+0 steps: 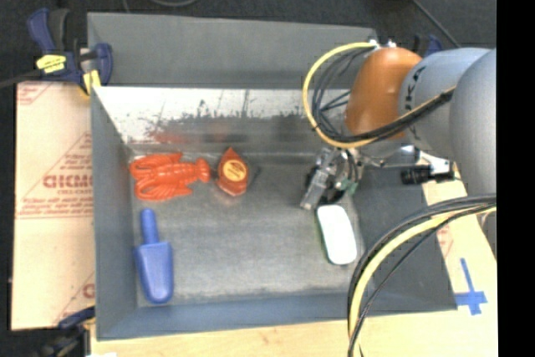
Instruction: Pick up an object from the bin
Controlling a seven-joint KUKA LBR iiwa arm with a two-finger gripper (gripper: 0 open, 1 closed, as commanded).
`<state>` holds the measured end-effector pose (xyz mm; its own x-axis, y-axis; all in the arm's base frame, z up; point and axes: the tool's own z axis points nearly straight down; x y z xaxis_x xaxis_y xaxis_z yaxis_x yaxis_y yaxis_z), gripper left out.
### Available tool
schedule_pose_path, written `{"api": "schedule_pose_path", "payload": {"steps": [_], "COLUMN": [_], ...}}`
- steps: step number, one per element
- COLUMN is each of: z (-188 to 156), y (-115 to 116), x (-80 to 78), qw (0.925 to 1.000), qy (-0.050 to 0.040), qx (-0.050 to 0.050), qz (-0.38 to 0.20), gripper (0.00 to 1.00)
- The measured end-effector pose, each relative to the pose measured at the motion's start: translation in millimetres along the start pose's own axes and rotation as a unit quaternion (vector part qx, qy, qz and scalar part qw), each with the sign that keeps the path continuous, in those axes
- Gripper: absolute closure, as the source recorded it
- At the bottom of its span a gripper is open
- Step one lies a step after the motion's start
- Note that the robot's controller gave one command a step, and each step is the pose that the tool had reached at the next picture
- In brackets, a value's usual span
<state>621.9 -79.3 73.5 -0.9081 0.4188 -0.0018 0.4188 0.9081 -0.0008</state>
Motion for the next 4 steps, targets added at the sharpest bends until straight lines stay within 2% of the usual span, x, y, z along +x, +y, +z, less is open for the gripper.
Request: {"api": "schedule_pose_path", "payload": {"steps": [2,3,4], "z": [-18,-40,-61], "y": [-1,-1,-1], "x": [0.2,1.2,-0.4], "qw": [1.0,1.0,1.0], "qy": [0.0014,0.0032,0.0007], "qx": [0.0,0.001,0.0], "qz": [0.0,-0.001,-0.001], "gripper": [1.0,1.0,1.0]}}
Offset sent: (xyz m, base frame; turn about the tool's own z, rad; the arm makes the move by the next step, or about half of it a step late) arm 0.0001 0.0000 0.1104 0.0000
